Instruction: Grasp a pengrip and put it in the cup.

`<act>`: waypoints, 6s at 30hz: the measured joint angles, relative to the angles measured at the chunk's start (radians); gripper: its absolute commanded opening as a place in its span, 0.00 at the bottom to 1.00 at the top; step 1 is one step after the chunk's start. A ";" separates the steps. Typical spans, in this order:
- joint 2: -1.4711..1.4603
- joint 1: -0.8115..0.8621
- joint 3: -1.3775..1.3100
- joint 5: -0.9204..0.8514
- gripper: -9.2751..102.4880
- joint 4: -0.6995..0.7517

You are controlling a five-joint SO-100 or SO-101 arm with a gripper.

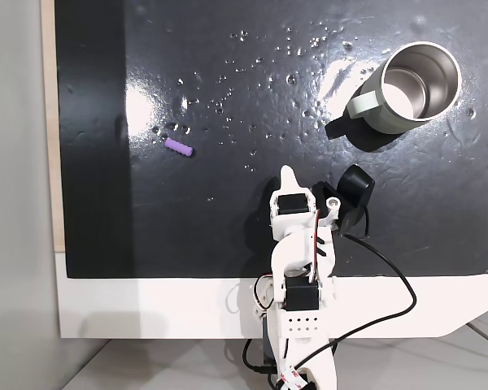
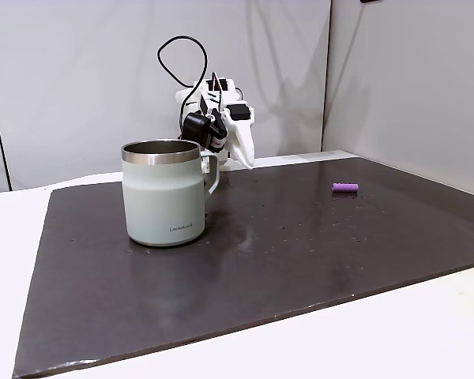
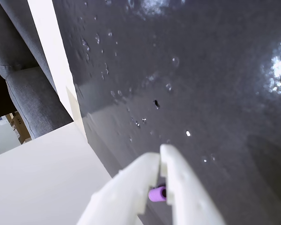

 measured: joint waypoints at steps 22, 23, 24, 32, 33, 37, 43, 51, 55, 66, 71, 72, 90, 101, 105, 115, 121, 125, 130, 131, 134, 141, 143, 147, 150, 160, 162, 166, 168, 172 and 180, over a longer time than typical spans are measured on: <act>0.000 -0.066 -0.012 -0.009 0.08 0.009; 0.000 -0.077 -0.031 -0.009 0.08 0.034; -0.005 -0.094 -0.058 -0.009 0.08 0.069; -0.341 -0.163 -0.382 0.014 0.08 0.249; -0.413 -0.161 -0.430 0.026 0.08 0.252; -0.704 -0.178 -0.607 0.095 0.08 0.252; -1.131 -0.216 -0.914 0.284 0.08 0.299; -1.536 -0.305 -1.276 0.535 0.08 0.477; -1.671 -0.337 -1.414 0.626 0.08 0.538; -1.962 -0.411 -1.727 0.784 0.08 0.650; -2.031 -0.434 -1.801 0.833 0.12 0.660; -2.040 -0.446 -1.804 0.853 0.16 0.660; -2.224 -0.629 -1.959 1.020 0.37 0.675; -2.372 -0.630 -2.098 1.025 0.21 0.676; -2.376 -0.623 -2.111 1.020 0.08 0.675; -2.364 -0.581 -2.109 0.965 0.08 0.715; -2.241 -0.483 -2.109 0.839 0.08 0.787; -2.148 -0.403 -2.109 0.716 0.08 0.870; -2.042 -0.262 -2.109 0.543 0.08 0.940; -2.026 -0.230 -2.109 0.505 0.08 0.951; -2.017 -0.130 -2.134 0.396 0.08 1.009; -2.017 0.087 -2.258 0.146 0.08 1.035; -2.017 0.141 -2.312 0.069 0.08 1.035; -2.017 0.233 -2.413 -0.067 0.08 1.037; -2.036 0.299 -2.523 -0.141 0.08 1.037; -2.184 0.434 -2.826 -0.311 0.08 1.040; -2.207 0.443 -2.861 -0.321 0.08 1.040; -2.227 0.451 -2.888 -0.328 0.08 1.040; -2.229 0.451 -2.888 -0.328 0.14 1.040; -2.229 0.451 -2.888 -0.328 0.40 1.040; -2.223 0.451 -2.852 -0.307 0.47 1.042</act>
